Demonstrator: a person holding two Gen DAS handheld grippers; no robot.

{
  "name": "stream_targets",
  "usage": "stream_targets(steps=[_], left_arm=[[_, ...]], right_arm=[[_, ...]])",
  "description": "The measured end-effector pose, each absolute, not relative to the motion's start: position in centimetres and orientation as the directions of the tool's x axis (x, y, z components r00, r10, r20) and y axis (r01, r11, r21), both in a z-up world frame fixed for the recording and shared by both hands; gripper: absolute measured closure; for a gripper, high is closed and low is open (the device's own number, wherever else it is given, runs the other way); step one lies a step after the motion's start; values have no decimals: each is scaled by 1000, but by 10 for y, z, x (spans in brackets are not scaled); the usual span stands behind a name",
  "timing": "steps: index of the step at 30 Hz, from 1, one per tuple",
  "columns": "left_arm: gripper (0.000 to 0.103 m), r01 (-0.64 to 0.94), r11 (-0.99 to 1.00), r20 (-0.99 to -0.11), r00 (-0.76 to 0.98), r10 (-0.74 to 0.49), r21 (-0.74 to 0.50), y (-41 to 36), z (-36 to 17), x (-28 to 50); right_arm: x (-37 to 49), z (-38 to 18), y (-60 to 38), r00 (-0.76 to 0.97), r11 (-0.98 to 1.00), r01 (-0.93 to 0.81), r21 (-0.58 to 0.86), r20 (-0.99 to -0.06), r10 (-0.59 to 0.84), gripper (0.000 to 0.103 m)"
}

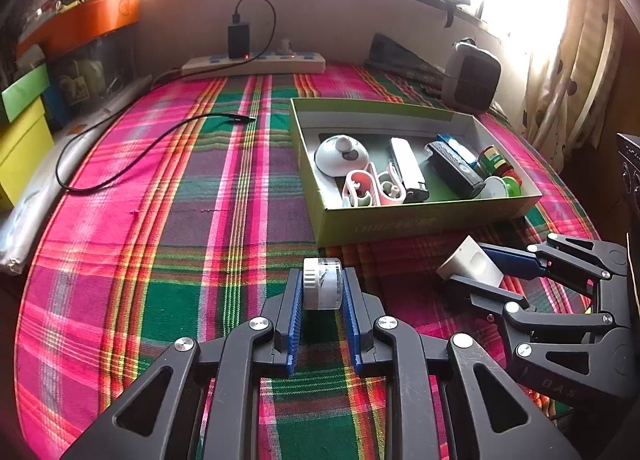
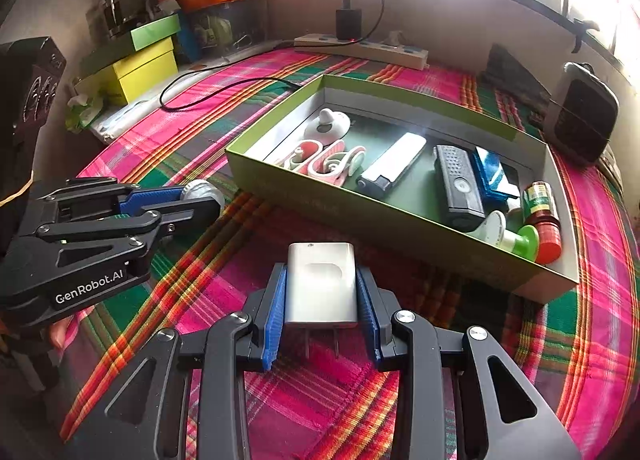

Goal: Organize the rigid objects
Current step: 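Carry white cylinder with left gripper while right gripper carries charger block over box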

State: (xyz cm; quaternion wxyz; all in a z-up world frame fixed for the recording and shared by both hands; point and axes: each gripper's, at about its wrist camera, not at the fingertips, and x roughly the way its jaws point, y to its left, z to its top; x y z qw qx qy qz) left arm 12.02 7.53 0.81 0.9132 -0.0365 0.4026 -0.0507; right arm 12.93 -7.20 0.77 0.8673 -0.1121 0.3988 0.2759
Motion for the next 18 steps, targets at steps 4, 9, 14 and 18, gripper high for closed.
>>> stream_targets(steps=[4, 9, 14, 18], left_arm=[[84, 68, 992, -727, 675, -123, -104, 72, 11, 114], [84, 83, 992, -725, 677, -127, -96, 66, 14, 107], [85, 80, 992, -733, 668, -126, -97, 66, 11, 103], [85, 83, 992, -732, 669, -129, -99, 64, 13, 100]], right_arm=[[126, 10, -75, 537, 828, -560, 27, -750, 388, 68], [122, 13, -79, 543, 835, -548, 38, -744, 390, 68], [119, 17, -82, 554, 844, -535, 44, -736, 389, 68], [116, 19, -84, 557, 845, -533, 48, -731, 393, 68]])
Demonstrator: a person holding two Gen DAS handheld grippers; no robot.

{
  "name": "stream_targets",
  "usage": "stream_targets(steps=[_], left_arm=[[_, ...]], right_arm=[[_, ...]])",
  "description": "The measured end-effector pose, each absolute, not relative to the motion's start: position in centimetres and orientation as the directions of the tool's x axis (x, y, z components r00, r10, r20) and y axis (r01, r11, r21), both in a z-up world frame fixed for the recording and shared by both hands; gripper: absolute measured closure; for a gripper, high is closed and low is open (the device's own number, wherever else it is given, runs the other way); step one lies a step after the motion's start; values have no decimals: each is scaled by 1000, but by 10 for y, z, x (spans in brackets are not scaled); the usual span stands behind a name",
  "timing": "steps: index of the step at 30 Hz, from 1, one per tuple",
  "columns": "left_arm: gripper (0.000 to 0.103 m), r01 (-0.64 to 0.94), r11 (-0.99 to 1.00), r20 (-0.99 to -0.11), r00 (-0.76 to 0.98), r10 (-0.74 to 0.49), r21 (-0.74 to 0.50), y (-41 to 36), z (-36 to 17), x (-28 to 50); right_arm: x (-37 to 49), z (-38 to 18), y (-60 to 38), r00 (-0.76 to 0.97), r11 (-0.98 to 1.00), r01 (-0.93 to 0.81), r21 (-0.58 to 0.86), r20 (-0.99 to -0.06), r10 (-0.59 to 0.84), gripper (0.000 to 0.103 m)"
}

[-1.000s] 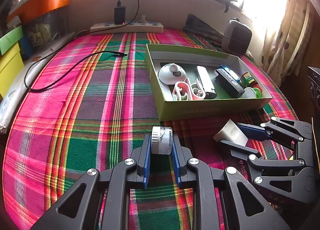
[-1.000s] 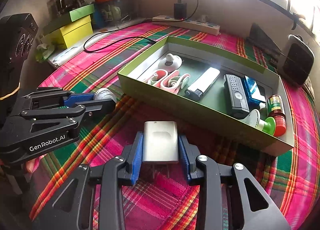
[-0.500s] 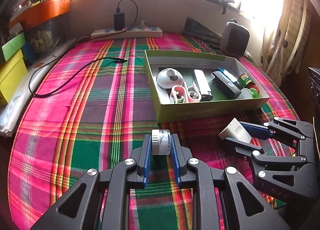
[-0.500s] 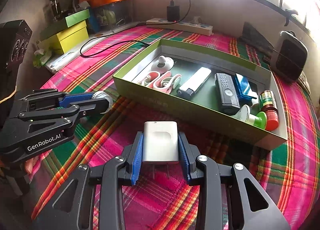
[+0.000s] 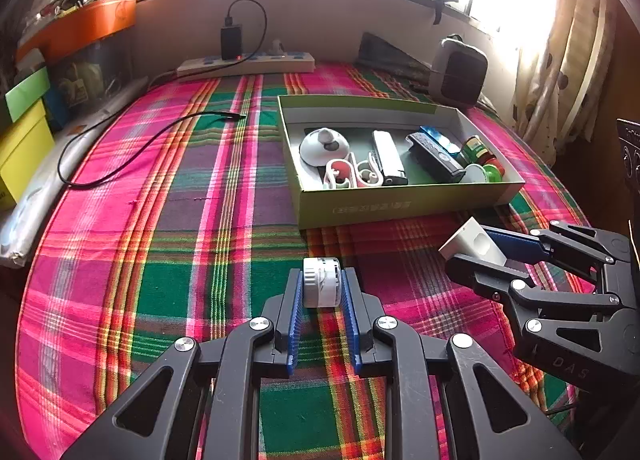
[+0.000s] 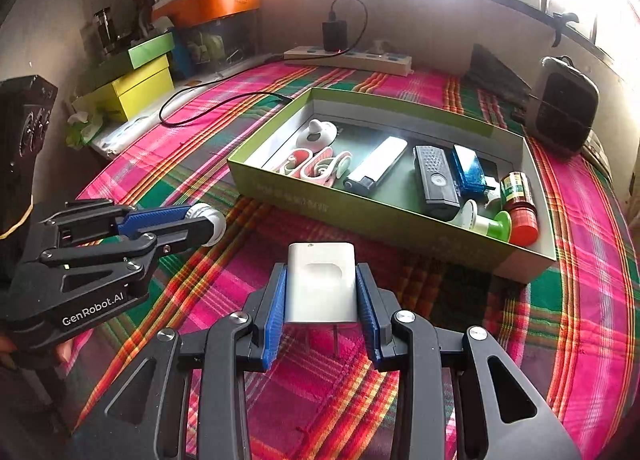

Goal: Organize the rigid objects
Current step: 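Carry white cylinder with left gripper while right gripper carries charger block over box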

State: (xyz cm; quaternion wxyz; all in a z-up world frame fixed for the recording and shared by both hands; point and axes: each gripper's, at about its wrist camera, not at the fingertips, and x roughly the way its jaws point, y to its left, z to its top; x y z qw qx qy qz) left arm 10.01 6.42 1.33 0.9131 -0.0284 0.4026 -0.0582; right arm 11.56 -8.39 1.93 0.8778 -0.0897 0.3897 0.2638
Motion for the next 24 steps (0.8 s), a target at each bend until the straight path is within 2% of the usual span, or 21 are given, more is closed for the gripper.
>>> stream_targets(steps=[5, 8, 16, 18, 24], left_arm=[[85, 82, 992, -726, 676, -129, -100, 63, 16, 99], [85, 66, 996, -747, 659, -89, -60, 62, 9, 103], [83, 53, 994, -757, 644, -109, -97, 64, 6, 108], [78, 51, 994, -757, 645, -103, -92, 64, 6, 110], [79, 59, 993, -760, 639, -119, -106, 62, 4, 114]], right_arm=[[113, 22, -87, 565, 847, -528, 54, -723, 398, 68], [112, 24, -90, 570, 850, -524, 58, -718, 400, 68], [109, 27, -94, 576, 852, -520, 61, -712, 402, 68], [109, 27, -94, 576, 852, -520, 63, -711, 404, 68], [110, 26, -93, 570, 851, -522, 62, -716, 402, 68]])
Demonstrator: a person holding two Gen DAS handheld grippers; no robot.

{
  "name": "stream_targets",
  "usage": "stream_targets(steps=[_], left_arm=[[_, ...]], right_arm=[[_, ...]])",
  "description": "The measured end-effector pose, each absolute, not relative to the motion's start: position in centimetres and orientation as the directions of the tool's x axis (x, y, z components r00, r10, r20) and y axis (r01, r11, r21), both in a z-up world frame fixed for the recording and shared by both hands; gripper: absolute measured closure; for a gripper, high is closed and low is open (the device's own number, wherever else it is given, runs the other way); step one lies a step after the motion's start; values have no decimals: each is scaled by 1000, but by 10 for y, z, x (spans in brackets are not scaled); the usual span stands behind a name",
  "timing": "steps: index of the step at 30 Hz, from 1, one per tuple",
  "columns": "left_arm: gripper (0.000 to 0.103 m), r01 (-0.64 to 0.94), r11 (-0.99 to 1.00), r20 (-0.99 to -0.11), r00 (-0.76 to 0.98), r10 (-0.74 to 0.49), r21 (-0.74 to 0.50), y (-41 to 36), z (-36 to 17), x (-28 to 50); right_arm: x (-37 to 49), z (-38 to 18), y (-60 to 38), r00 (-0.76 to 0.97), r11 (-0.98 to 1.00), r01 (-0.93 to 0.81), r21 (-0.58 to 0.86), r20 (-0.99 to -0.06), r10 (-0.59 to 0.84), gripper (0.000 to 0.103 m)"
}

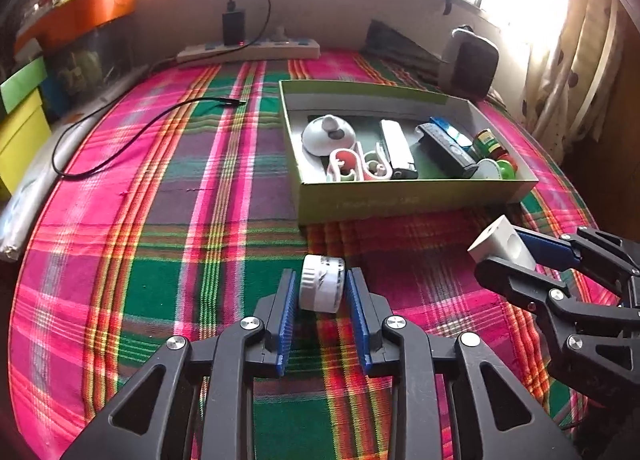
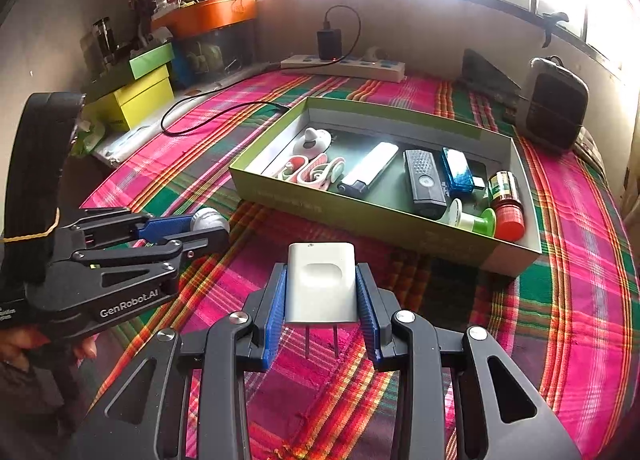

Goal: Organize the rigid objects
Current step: 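Carry white cylinder with left gripper while right gripper carries charger block over box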

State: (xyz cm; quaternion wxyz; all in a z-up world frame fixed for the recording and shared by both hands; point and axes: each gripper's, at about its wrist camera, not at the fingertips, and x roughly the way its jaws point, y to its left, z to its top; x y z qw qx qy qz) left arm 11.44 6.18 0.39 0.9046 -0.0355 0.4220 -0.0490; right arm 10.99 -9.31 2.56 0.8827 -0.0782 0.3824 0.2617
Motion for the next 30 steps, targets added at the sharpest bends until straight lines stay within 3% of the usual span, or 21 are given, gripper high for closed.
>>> stream_targets(steps=[2, 30], left_arm=[[85, 58, 993, -758, 642, -116, -103, 62, 5, 115], [85, 102, 990, -701, 699, -142, -99, 58, 52, 135]], right_arm=[[110, 26, -93, 572, 851, -522, 62, -715, 403, 68], [129, 54, -110, 618, 877, -476, 61, -687, 383, 68]])
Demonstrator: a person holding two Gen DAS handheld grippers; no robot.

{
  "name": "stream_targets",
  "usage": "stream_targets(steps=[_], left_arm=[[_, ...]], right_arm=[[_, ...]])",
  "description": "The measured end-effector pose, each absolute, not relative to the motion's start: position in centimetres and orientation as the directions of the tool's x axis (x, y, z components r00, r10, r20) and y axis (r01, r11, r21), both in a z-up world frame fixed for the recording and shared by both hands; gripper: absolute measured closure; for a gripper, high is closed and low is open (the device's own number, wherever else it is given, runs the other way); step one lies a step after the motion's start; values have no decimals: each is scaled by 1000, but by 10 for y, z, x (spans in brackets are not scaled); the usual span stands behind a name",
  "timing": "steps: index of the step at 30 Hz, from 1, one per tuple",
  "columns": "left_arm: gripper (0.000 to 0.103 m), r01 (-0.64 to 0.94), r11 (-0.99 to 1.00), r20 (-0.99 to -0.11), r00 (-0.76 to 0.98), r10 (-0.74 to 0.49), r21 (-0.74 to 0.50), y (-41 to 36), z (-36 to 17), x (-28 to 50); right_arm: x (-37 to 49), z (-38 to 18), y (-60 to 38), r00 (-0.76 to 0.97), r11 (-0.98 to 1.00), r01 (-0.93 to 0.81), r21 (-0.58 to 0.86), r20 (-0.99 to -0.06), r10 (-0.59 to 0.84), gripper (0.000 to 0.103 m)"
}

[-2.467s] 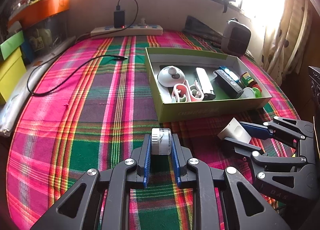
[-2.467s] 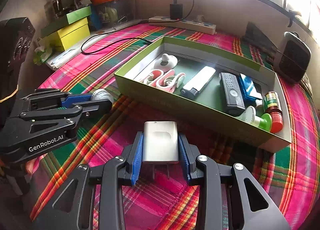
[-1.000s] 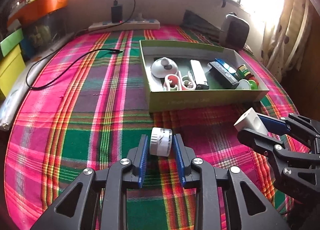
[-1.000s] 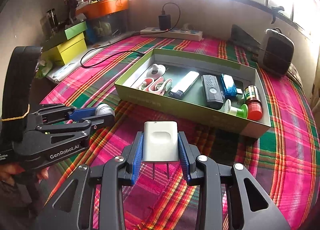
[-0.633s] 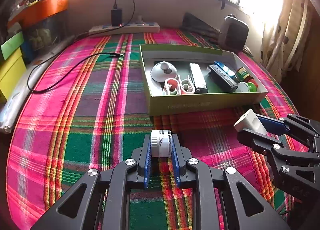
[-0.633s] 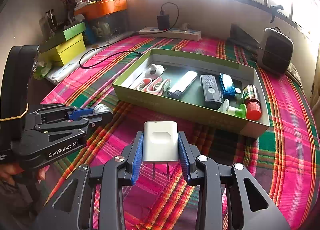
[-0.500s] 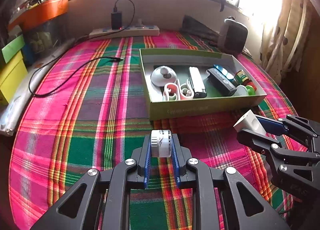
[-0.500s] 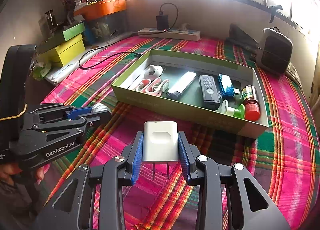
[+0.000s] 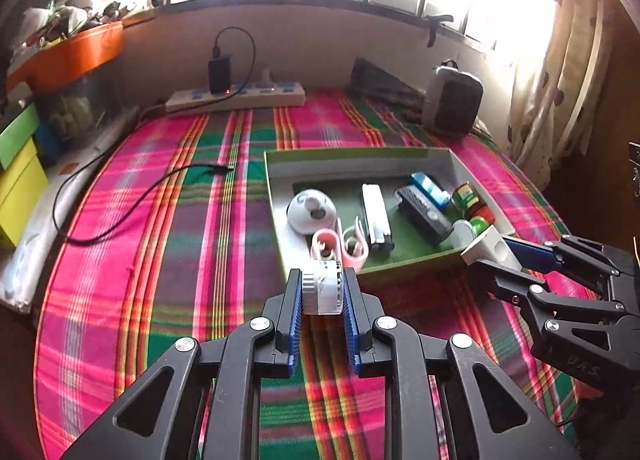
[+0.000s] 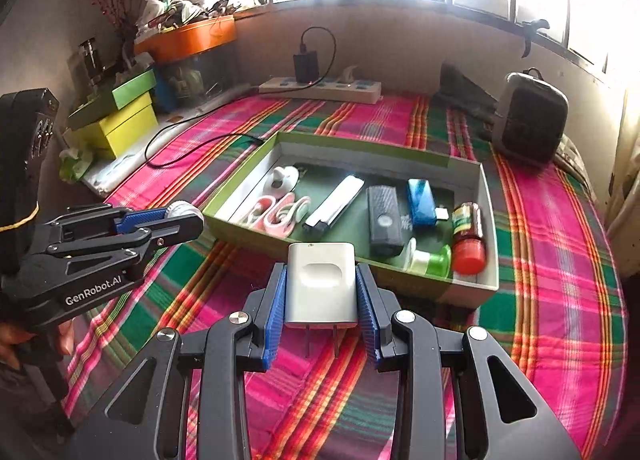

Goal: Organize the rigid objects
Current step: 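Carry white cylinder with left gripper while right gripper carries charger block over box, then lower and open left gripper releasing cylinder in box while right gripper lowers charger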

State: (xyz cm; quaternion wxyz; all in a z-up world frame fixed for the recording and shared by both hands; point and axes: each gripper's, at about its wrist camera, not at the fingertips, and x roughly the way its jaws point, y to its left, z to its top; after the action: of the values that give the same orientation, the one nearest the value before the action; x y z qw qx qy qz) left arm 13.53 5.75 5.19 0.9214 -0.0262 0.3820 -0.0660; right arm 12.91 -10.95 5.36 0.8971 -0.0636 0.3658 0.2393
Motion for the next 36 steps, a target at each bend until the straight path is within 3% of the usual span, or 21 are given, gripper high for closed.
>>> stream_targets(steps=[16, 36], left_arm=[[85, 146, 985, -692, 702, -168, -90, 49, 68, 186], [85, 183, 980, -747, 640, -180, -80, 26, 44, 252]], right_arm=[[176, 57, -104, 606, 892, -445, 81, -706, 366, 68], [211, 33, -94, 546, 881, -462, 107, -748, 377, 68]])
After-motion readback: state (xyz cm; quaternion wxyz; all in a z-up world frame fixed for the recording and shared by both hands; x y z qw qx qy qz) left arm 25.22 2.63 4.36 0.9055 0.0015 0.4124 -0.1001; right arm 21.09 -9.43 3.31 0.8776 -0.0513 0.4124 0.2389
